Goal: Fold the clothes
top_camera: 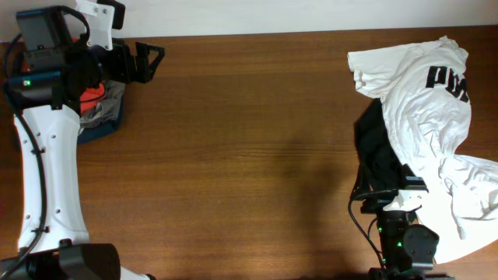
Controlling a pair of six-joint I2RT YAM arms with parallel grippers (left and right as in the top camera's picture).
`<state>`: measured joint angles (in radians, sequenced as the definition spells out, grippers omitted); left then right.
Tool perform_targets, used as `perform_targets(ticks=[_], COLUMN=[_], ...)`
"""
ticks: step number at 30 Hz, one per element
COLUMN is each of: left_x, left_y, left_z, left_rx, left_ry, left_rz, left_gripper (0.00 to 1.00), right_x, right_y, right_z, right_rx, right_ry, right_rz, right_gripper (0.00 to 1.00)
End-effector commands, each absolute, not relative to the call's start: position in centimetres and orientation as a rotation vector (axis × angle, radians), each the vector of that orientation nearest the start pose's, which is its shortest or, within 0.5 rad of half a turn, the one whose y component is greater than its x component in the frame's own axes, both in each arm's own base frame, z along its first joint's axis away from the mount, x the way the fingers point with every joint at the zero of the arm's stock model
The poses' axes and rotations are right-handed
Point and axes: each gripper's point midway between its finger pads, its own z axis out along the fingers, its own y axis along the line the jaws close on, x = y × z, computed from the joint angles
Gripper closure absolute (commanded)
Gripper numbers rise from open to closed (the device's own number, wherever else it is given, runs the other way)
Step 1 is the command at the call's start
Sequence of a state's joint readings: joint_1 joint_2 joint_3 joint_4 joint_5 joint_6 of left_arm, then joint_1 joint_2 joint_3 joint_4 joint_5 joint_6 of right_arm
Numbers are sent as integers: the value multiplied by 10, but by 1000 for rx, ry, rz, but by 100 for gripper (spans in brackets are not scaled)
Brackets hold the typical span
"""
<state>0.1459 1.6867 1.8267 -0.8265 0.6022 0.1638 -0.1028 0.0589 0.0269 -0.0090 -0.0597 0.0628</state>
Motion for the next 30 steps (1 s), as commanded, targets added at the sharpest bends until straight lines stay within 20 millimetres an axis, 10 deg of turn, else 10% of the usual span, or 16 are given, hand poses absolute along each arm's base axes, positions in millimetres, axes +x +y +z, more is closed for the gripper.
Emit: perform_targets(ticks=[1, 30], left_x=[461, 461], left_y=[-32, -31], left_z=[333, 333], left_rx=[343, 341], left_ry=[2132, 2133], left_rz=[-501, -500], left_gripper=[1, 1], right_x=[247, 245], right_y=[-16, -19], right_z=[157, 157], right_rx=[93, 106], right_ry=[1641, 1640], right_rz=[10, -3], right_gripper=[1, 1])
